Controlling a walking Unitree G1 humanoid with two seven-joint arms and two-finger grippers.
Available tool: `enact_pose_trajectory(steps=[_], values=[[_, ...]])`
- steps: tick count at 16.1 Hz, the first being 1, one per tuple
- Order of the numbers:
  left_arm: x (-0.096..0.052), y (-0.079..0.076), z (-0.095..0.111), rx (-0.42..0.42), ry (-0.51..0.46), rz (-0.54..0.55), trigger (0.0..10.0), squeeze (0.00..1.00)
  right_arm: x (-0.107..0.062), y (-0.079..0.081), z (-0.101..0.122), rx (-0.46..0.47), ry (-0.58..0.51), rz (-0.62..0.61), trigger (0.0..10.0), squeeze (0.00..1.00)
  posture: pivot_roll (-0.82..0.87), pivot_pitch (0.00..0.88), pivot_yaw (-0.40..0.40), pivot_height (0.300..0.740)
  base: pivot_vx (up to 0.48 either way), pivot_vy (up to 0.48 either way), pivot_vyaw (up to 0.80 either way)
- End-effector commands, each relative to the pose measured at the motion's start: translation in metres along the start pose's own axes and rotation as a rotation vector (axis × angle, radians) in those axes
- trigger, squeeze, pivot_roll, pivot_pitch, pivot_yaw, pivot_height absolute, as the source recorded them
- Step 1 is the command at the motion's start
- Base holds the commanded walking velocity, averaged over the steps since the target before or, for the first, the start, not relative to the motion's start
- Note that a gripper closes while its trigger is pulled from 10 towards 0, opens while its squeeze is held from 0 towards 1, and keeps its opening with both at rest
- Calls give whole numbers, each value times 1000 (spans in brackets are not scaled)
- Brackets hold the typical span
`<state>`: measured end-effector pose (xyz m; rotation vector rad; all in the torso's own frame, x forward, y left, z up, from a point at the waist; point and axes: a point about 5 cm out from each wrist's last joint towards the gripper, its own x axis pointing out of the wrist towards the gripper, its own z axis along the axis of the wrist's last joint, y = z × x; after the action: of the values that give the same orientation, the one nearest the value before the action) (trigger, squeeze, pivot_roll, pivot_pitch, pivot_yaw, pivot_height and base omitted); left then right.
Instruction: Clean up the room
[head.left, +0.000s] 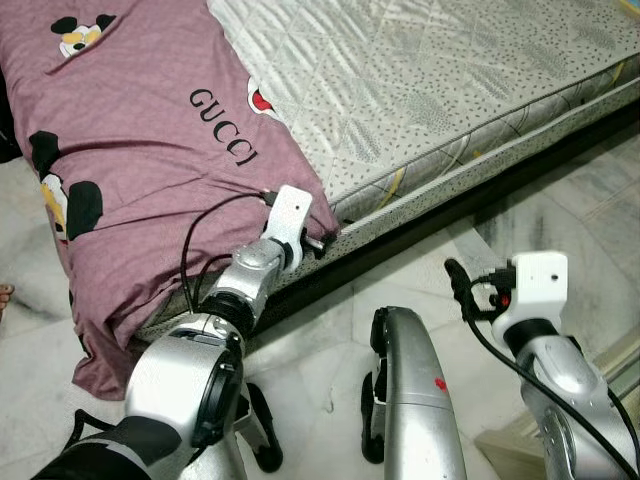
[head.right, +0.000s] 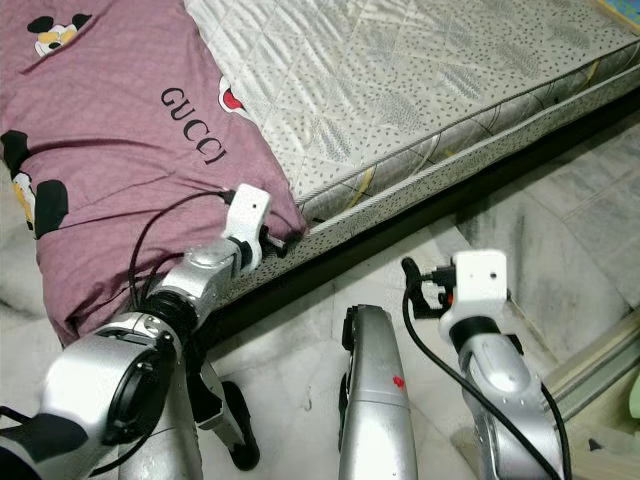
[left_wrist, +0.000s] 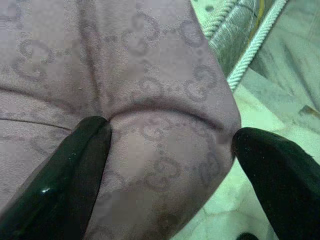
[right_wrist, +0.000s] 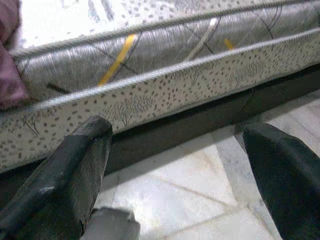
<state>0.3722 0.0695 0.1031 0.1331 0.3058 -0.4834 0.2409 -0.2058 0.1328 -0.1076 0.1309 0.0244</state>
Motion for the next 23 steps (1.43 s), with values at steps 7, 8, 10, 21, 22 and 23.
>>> enact_pose_trajectory(steps=[7,8,10,21,22,23], values=[[-1,3,57,408,-201,-49,10000,0,27,12,3,34,-52,-9,10000,0,-228,149,36,538,0,0,0],[-3,5,63,448,-240,-34,10000,0,31,14,3,38,-60,-11,10000,0,-219,141,40,538,0,0,0],[-15,15,76,461,-356,43,10000,0,41,20,6,55,-86,-5,10000,0,-188,102,43,538,0,0,0],[-125,111,-8,-78,-486,769,10000,0,99,79,34,280,-203,152,10000,0,-30,0,15,538,0,0,0],[-126,111,-7,-71,-488,772,10000,0,100,82,37,286,-214,163,10000,0,-31,0,15,538,0,0,0],[-125,113,-7,-89,-483,774,10000,0,102,87,42,300,-231,179,10000,0,-33,0,18,555,0,0,-431]])
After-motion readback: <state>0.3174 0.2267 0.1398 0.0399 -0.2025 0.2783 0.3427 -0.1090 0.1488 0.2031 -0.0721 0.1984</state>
